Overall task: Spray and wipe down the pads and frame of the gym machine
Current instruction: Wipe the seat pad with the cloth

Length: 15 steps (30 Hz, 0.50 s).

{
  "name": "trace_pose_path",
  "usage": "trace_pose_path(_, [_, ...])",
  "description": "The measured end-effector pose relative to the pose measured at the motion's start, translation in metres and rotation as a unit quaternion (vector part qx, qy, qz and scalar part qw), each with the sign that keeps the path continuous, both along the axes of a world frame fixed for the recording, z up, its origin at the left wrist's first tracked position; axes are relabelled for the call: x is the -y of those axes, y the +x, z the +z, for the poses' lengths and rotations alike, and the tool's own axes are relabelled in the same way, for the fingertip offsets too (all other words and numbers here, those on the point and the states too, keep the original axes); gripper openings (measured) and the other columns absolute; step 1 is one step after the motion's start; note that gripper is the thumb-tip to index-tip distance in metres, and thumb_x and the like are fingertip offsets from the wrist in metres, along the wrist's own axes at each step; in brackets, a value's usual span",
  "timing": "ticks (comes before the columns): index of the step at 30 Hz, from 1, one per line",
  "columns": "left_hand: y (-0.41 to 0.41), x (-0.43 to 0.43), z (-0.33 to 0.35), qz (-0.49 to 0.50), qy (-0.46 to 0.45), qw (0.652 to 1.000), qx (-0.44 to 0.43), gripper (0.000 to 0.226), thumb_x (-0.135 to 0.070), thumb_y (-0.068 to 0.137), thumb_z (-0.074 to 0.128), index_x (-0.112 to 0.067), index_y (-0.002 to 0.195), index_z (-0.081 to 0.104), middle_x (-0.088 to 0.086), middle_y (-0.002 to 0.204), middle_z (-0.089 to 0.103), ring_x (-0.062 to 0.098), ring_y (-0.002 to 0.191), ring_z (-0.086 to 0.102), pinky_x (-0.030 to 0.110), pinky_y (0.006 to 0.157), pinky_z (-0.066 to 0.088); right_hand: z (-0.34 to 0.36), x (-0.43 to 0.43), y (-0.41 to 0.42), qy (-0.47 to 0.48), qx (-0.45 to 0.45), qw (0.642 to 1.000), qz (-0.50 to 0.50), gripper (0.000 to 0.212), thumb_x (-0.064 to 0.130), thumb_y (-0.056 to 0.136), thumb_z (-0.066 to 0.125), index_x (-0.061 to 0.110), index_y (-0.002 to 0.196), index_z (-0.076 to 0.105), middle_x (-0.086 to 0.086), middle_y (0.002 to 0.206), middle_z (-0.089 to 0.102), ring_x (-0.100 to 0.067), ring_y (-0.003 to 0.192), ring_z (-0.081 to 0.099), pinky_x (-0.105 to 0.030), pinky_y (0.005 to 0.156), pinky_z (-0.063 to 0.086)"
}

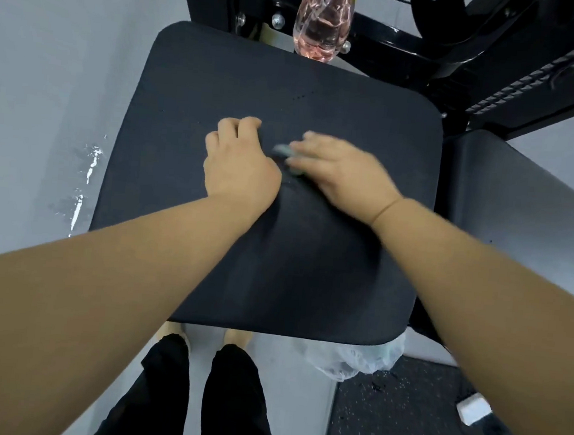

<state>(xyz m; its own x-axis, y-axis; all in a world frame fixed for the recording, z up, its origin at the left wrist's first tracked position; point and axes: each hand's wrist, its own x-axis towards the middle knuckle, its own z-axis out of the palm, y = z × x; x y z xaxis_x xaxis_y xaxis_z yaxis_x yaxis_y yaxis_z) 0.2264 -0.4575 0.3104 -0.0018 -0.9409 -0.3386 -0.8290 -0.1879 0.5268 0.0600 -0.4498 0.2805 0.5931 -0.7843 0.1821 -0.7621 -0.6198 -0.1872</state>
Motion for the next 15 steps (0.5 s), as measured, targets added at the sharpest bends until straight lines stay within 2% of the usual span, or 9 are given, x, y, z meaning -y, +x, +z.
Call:
trace_pose_path(2, [-0.005, 0.003, -0.002, -0.032, 0.011, 0.999, 0.013, 0.057, -0.015, 0.088, 0.047, -0.019, 0.142, 0.029, 0.004, 0.146, 0.022, 0.026, 0.130, 0.024, 0.031, 0.093, 0.034, 0.003, 0.012, -0.037, -0.047, -0.009, 0.992, -0.116, 0.025, 0.008, 0.086, 0.049, 0.004, 0.096, 0.072, -0.015, 0.110, 0.068, -0.037, 0.100, 0.064, -0.036, 0.091, 0.047])
trace_pose_path(5, [-0.010, 0.007, -0.008, -0.093, 0.063, 0.990, 0.081, 0.068, -0.035, 0.088, 0.050, -0.023, 0.147, 0.017, 0.004, 0.152, 0.012, 0.029, 0.135, 0.018, 0.039, 0.102, 0.032, -0.008, 0.016, -0.042, 0.000, 0.042, 0.911, -0.410, 0.030, 0.008, 0.093, 0.047, 0.007, 0.117, 0.065, -0.009, 0.129, 0.058, -0.033, 0.127, 0.046, -0.033, 0.105, 0.033])
trace_pose_path(6, [-0.011, 0.009, -0.009, -0.110, 0.075, 0.985, 0.108, 0.071, -0.041, 0.087, 0.050, -0.023, 0.147, 0.017, 0.004, 0.152, 0.013, 0.029, 0.134, 0.019, 0.040, 0.101, 0.032, -0.013, 0.015, -0.024, 0.004, 0.059, 0.899, -0.433, 0.031, 0.005, 0.090, 0.048, 0.006, 0.115, 0.066, -0.010, 0.127, 0.060, -0.035, 0.125, 0.047, -0.035, 0.105, 0.034])
trace_pose_path(7, [-0.012, 0.012, -0.008, -0.124, 0.083, 0.980, 0.128, 0.072, -0.044, 0.086, 0.052, -0.023, 0.146, 0.019, 0.004, 0.150, 0.016, 0.030, 0.133, 0.022, 0.039, 0.098, 0.034, -0.017, 0.014, -0.008, -0.019, 0.060, 0.912, -0.405, 0.030, 0.001, 0.084, 0.053, 0.004, 0.109, 0.068, -0.013, 0.120, 0.064, -0.038, 0.117, 0.054, -0.040, 0.102, 0.040])
trace_pose_path(9, [-0.009, 0.020, -0.005, -0.145, 0.095, 0.973, 0.153, 0.072, -0.045, 0.084, 0.056, -0.023, 0.145, 0.024, 0.004, 0.145, 0.022, 0.030, 0.129, 0.026, 0.038, 0.088, 0.038, -0.026, 0.009, 0.009, -0.052, 0.049, 0.962, -0.264, 0.028, -0.003, 0.073, 0.063, 0.004, 0.099, 0.072, -0.014, 0.107, 0.069, -0.040, 0.102, 0.063, -0.047, 0.090, 0.048])
trace_pose_path(11, [-0.004, 0.029, -0.001, -0.177, 0.110, 0.964, 0.168, 0.074, -0.048, 0.083, 0.060, -0.025, 0.144, 0.027, 0.004, 0.143, 0.024, 0.030, 0.127, 0.029, 0.038, 0.085, 0.040, -0.022, 0.015, -0.010, -0.051, 0.014, 0.988, -0.146, 0.023, 0.004, 0.078, 0.064, 0.008, 0.098, 0.073, -0.013, 0.106, 0.070, -0.037, 0.098, 0.065, -0.044, 0.087, 0.050])
trace_pose_path(12, [-0.001, 0.033, 0.001, -0.195, 0.114, 0.958, 0.176, 0.075, -0.051, 0.082, 0.062, -0.026, 0.144, 0.028, 0.005, 0.142, 0.025, 0.030, 0.126, 0.030, 0.038, 0.084, 0.040, -0.018, 0.022, -0.027, -0.053, 0.001, 0.990, -0.132, 0.022, 0.008, 0.082, 0.058, 0.009, 0.099, 0.073, -0.012, 0.107, 0.069, -0.036, 0.098, 0.065, -0.041, 0.089, 0.050])
trace_pose_path(14, [0.003, 0.038, 0.004, -0.220, 0.119, 0.948, 0.194, 0.077, -0.053, 0.080, 0.063, -0.026, 0.143, 0.028, 0.005, 0.141, 0.025, 0.030, 0.126, 0.031, 0.037, 0.078, 0.039, -0.012, 0.039, -0.060, -0.038, 0.006, 0.971, -0.235, 0.026, 0.011, 0.088, 0.049, 0.008, 0.102, 0.071, -0.013, 0.112, 0.067, -0.035, 0.104, 0.062, -0.035, 0.096, 0.045])
trace_pose_path(15, [0.002, 0.038, 0.004, -0.226, 0.119, 0.945, 0.203, 0.078, -0.054, 0.080, 0.064, -0.026, 0.143, 0.028, 0.006, 0.140, 0.025, 0.030, 0.126, 0.031, 0.037, 0.077, 0.039, -0.010, 0.044, -0.069, -0.021, 0.026, 0.945, -0.325, 0.028, 0.011, 0.091, 0.046, 0.007, 0.107, 0.069, -0.012, 0.116, 0.064, -0.032, 0.110, 0.058, -0.032, 0.099, 0.043])
